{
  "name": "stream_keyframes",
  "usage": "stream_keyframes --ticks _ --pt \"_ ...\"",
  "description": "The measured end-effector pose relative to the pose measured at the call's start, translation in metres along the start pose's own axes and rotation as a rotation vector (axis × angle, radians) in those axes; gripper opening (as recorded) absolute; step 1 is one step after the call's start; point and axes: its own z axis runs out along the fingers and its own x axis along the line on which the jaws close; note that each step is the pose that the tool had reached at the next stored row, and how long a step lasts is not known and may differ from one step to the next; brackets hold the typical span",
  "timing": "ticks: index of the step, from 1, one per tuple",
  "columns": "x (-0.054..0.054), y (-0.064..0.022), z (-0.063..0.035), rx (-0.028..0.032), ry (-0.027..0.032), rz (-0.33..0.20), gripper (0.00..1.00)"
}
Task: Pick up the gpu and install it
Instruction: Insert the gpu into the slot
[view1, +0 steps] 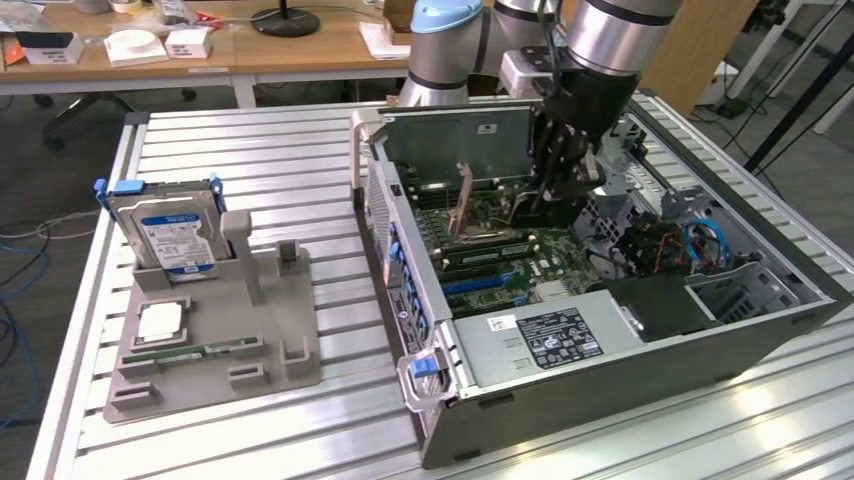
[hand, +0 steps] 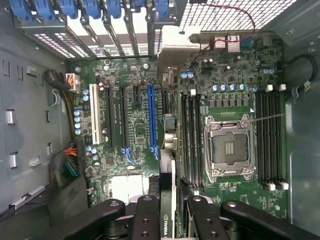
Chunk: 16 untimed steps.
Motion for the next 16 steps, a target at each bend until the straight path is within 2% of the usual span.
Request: stream_keyframes --ticks 7,16 --pt "0.0001 -0.0002 0.0051 0.0001 -0.0001 0.0 0.26" --pt "0.0002 -0.0002 0.0055 0.0 0.0 0.0 0.26"
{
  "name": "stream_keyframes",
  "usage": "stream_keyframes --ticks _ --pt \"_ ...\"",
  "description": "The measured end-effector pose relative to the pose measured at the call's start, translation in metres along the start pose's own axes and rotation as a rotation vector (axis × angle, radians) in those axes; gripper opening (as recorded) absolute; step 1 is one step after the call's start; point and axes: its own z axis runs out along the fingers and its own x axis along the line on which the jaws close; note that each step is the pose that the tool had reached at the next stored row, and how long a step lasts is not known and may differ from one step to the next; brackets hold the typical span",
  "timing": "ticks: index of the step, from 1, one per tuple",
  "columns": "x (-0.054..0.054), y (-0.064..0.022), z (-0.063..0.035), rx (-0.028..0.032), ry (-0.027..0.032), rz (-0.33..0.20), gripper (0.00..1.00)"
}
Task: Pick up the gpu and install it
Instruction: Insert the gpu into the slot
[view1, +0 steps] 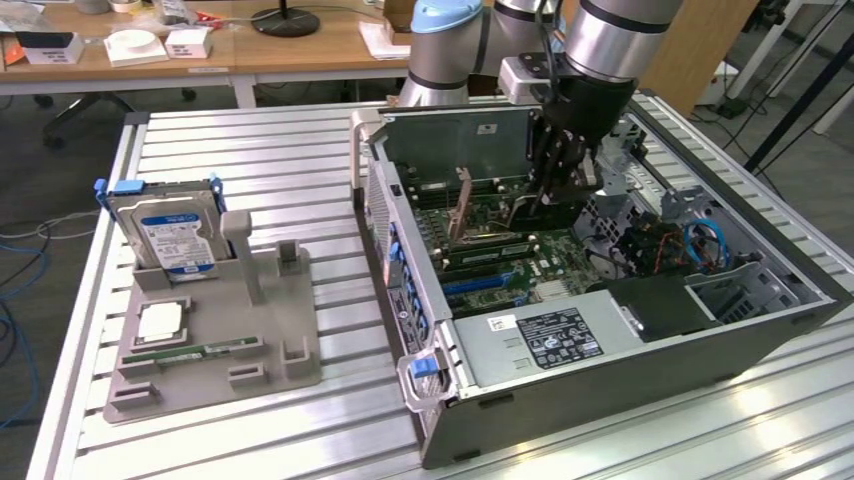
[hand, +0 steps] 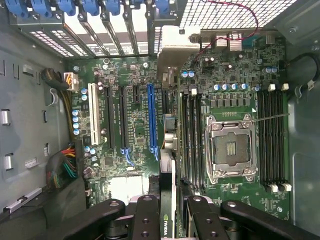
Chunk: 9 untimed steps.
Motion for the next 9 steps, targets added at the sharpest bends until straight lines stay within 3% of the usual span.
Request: stream_keyframes --ticks 9 --pt "0.0 0.0 0.0001 0.0 0.0 0.0 0.26"
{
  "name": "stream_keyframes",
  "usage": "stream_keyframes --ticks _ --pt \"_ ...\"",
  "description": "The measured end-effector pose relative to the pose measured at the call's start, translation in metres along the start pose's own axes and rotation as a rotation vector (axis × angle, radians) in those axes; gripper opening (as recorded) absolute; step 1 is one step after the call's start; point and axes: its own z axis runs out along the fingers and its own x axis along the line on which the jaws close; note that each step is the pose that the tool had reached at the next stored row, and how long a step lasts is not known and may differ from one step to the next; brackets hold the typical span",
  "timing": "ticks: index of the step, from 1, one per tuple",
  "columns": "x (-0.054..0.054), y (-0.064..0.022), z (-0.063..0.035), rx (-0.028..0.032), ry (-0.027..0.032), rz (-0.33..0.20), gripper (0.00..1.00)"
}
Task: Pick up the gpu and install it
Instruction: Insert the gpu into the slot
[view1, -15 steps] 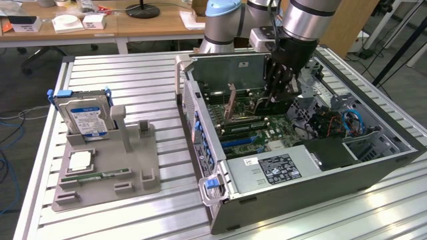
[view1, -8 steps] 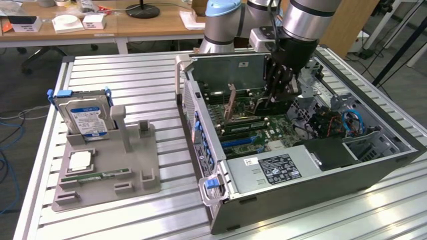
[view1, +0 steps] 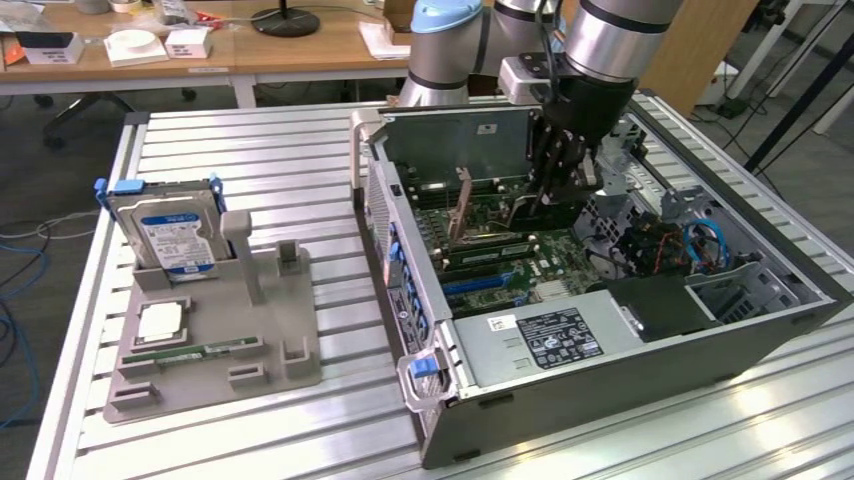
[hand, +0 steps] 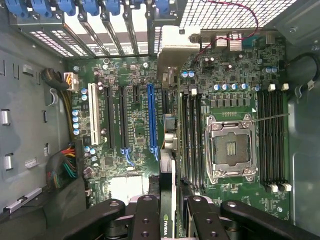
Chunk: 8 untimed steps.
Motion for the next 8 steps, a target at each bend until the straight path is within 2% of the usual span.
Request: stream_keyframes --ticks 3,8 --pt "0.0 -0.0002 0.0014 0.0014 -0.001 0.0 0.26" --pt "0.0003 0.0006 0.0073 0.0095 -0.0044 -0.004 0.26"
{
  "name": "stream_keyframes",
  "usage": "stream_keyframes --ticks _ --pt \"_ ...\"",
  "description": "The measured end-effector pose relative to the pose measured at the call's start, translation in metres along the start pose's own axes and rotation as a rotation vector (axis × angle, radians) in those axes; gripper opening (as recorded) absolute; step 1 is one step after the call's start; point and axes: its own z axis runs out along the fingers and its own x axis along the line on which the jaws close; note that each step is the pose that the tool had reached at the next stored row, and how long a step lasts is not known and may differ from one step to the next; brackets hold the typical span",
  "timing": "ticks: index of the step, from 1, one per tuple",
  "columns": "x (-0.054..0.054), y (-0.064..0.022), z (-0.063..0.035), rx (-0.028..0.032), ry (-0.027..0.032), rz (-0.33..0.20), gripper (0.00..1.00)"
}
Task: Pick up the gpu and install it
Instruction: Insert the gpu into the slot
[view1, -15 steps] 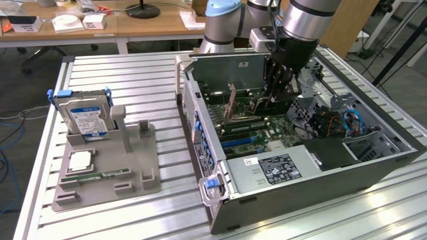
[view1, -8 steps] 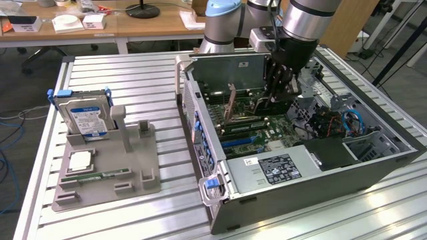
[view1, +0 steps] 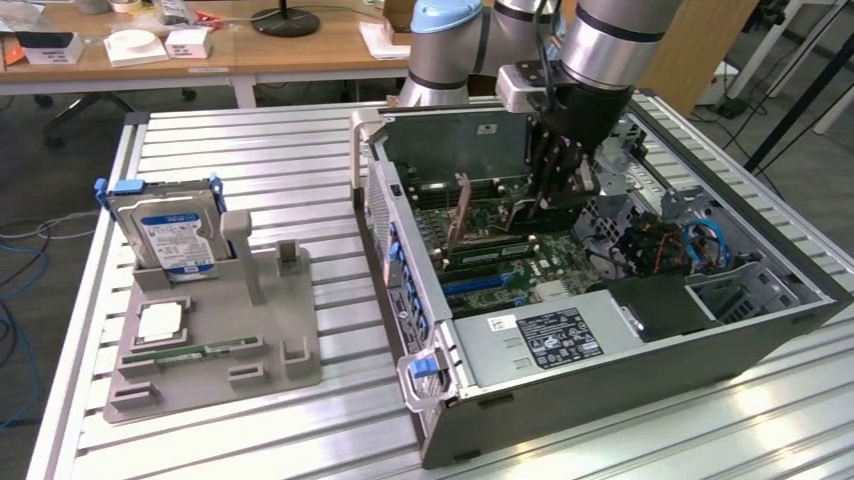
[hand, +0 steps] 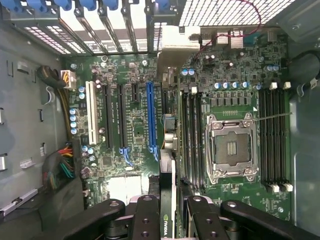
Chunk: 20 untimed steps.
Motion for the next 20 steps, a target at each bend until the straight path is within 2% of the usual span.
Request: stream_keyframes --ticks 5,14,17,20 --pt "0.001 0.0032 0.0052 0.0072 -0.0001 -0.015 0.26" --pt "0.003 0.0106 0.0132 0.0332 -0.003 -0.02 0.26" --pt "0.004 0.0116 0.0151 0.0381 -0.0063 -0.02 0.26" --pt "0.004 0.0132 0.0164 0.039 -0.0063 -0.02 0.26"
